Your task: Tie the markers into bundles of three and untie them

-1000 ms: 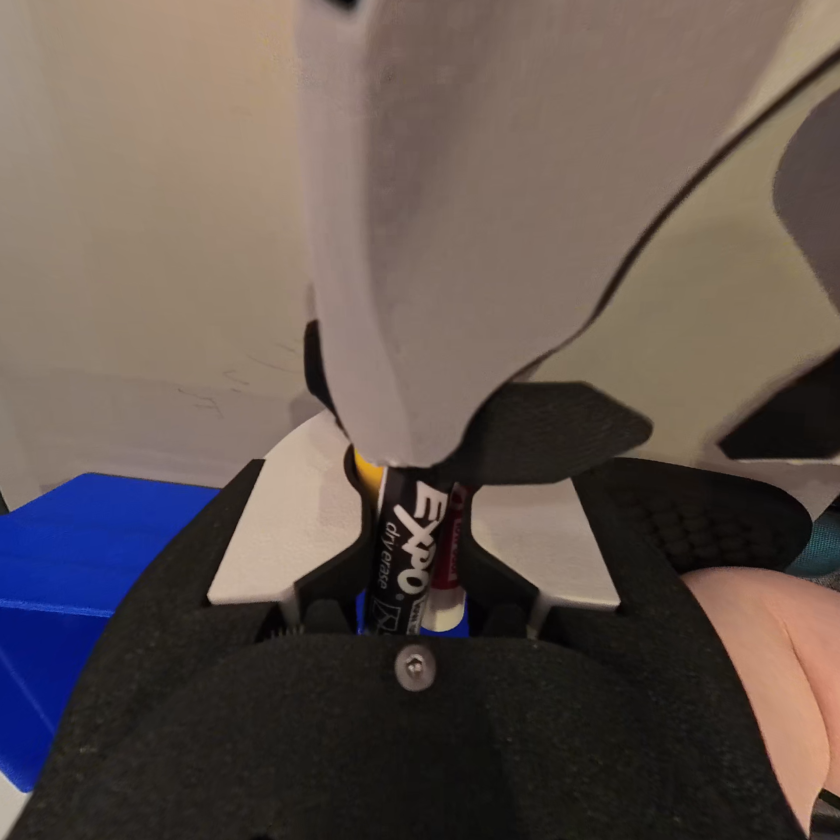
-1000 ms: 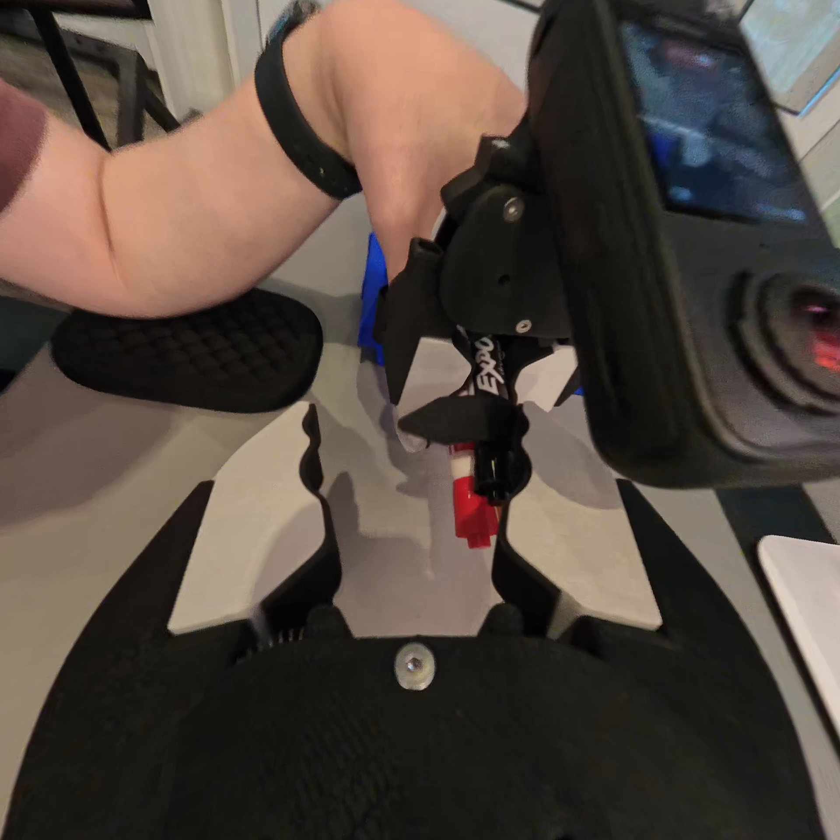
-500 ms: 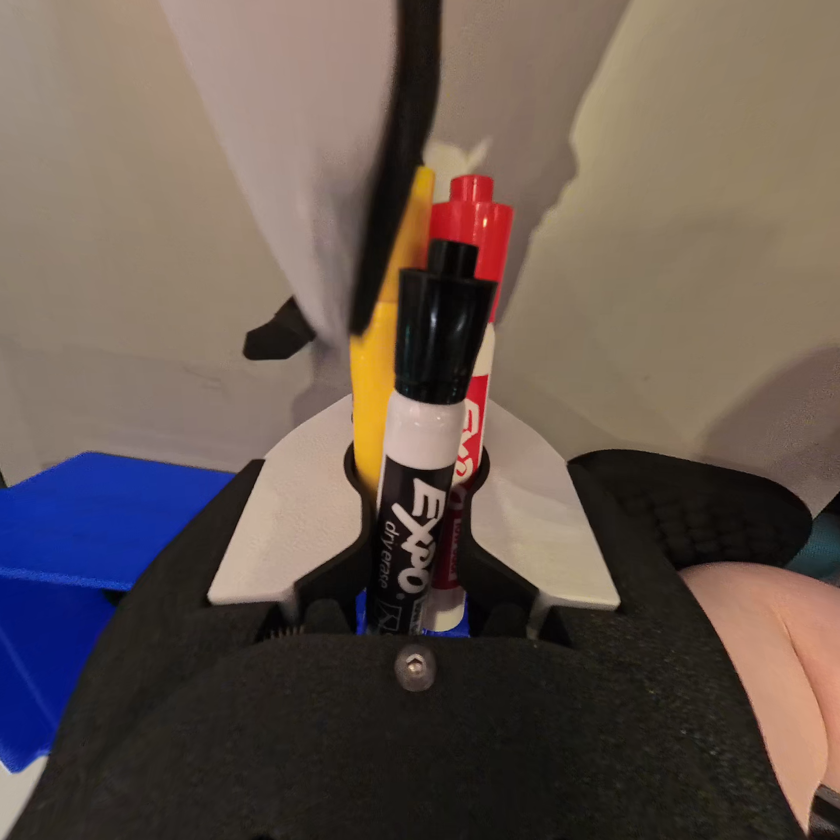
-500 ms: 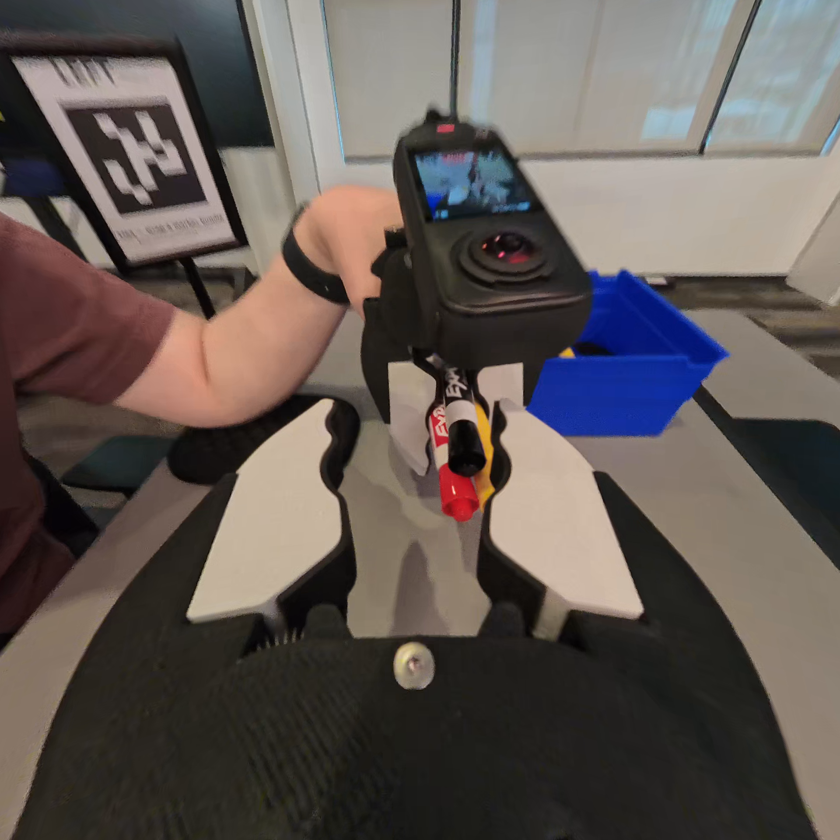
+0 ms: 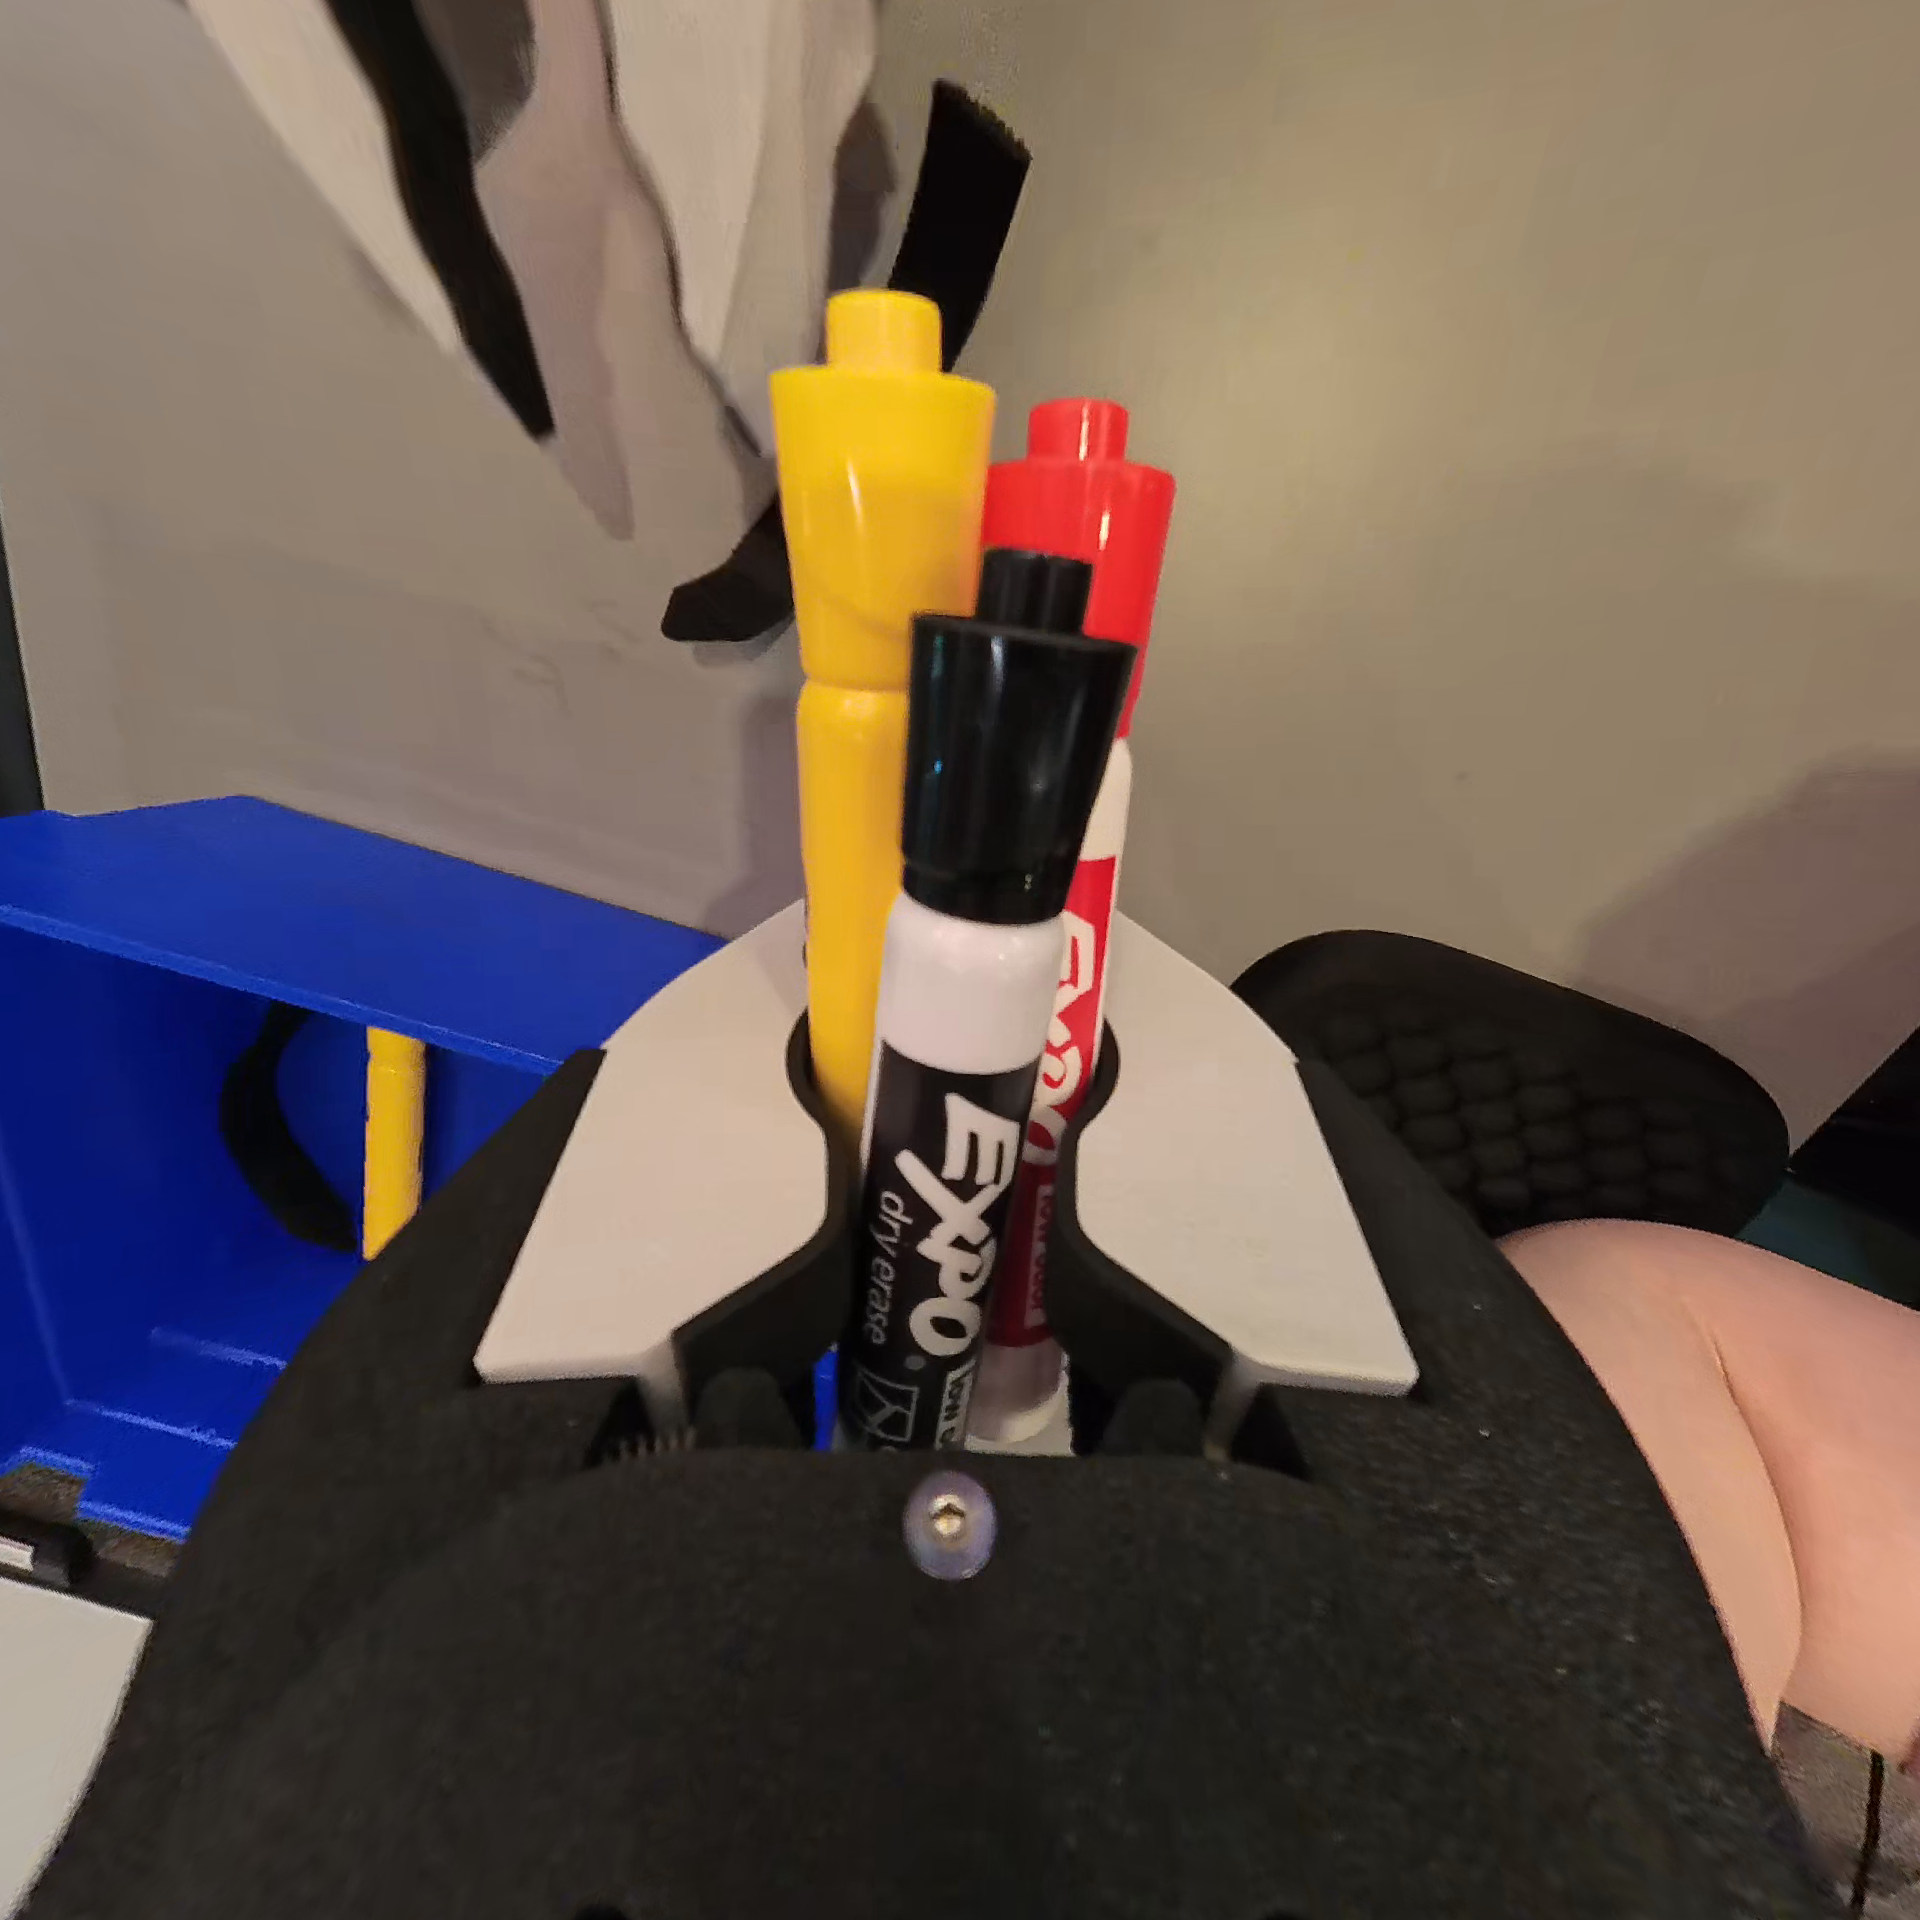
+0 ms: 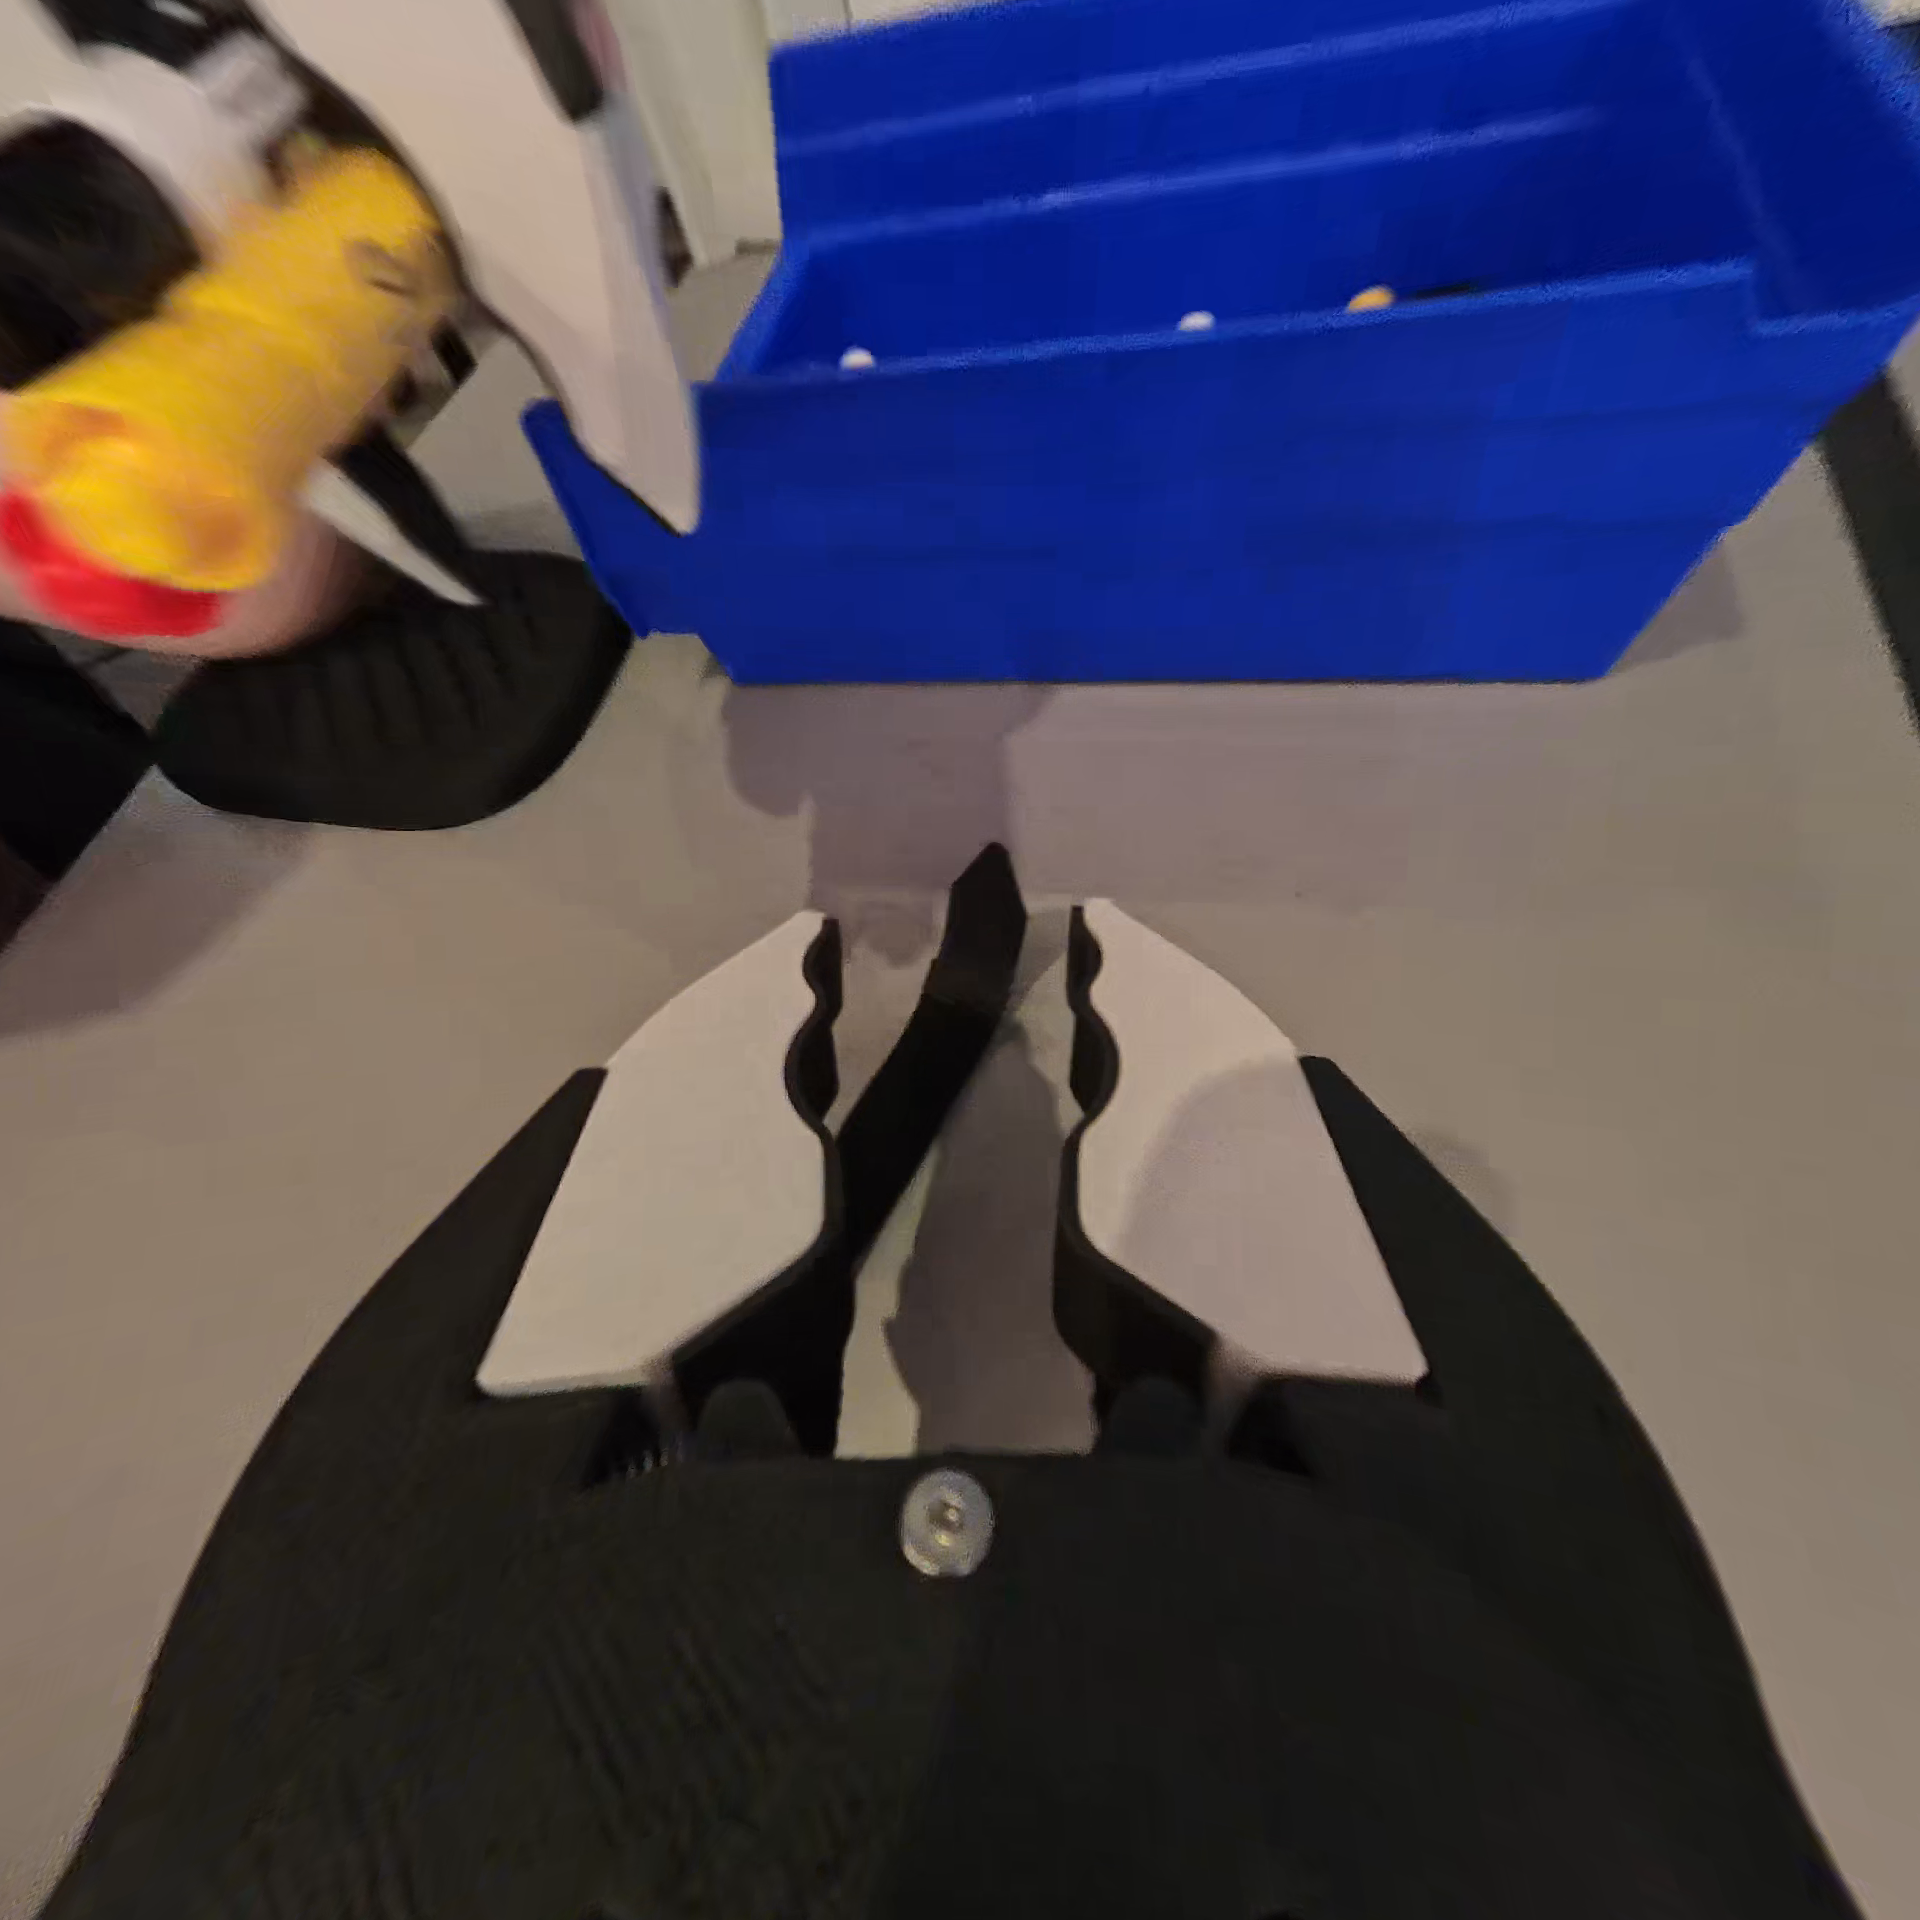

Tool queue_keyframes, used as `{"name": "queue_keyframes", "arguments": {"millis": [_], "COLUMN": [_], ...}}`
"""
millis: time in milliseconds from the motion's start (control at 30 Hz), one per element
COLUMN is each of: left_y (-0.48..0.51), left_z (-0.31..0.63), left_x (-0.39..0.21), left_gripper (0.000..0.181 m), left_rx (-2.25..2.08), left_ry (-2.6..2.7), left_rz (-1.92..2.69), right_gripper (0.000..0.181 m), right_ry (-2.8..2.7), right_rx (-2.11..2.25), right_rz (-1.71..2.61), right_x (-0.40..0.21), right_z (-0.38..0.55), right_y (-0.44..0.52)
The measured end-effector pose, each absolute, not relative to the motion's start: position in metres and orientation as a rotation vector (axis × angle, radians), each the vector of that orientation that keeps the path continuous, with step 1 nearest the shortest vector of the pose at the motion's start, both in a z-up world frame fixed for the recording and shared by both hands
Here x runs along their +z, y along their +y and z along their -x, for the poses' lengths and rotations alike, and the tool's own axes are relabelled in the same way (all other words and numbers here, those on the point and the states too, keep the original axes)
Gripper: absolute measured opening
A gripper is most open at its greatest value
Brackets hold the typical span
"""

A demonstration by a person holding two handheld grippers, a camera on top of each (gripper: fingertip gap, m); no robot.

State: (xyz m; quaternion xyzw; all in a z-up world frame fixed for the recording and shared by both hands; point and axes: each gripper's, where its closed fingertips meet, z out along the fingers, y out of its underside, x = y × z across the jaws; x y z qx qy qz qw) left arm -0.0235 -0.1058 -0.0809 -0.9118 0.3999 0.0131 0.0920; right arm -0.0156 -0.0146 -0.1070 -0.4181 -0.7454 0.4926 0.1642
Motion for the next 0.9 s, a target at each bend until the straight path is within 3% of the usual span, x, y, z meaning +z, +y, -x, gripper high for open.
{"name": "queue_keyframes", "arguments": {"millis": [167,267,300,433,633,900], "left_y": [-0.107,-0.108,-0.108,-0.109,-0.102,-0.083], "left_z": [0.023,0.023,0.023,0.018,0.002,-0.044], "left_x": [-0.081,-0.084,-0.085,-0.091,-0.105,-0.124], "left_gripper": [0.042,0.042,0.042,0.042,0.042,0.042], "left_rx": [-0.002,-0.018,-0.022,-0.044,-0.147,-0.307], "left_ry": [1.193,1.2,1.206,1.25,1.326,1.482], "left_rz": [2.699,2.713,2.716,2.724,2.723,2.598], "right_gripper": [0.04,0.006,0.004,0.004,0.003,0.003], "right_ry": [-2.324,-2.432,-2.432,-2.244,-1.654,-1.509], "right_rx": [1.42,1.418,1.425,1.271,1.171,0.941], "right_rz": [1.212,1.227,1.231,1.252,1.119,0.781], "right_x": [-0.133,-0.149,-0.151,-0.147,-0.063,-0.016], "right_z": [0.04,0.035,0.035,0.031,-0.019,-0.058], "right_y": [-0.029,-0.038,-0.04,-0.016,0.027,-0.021]}}
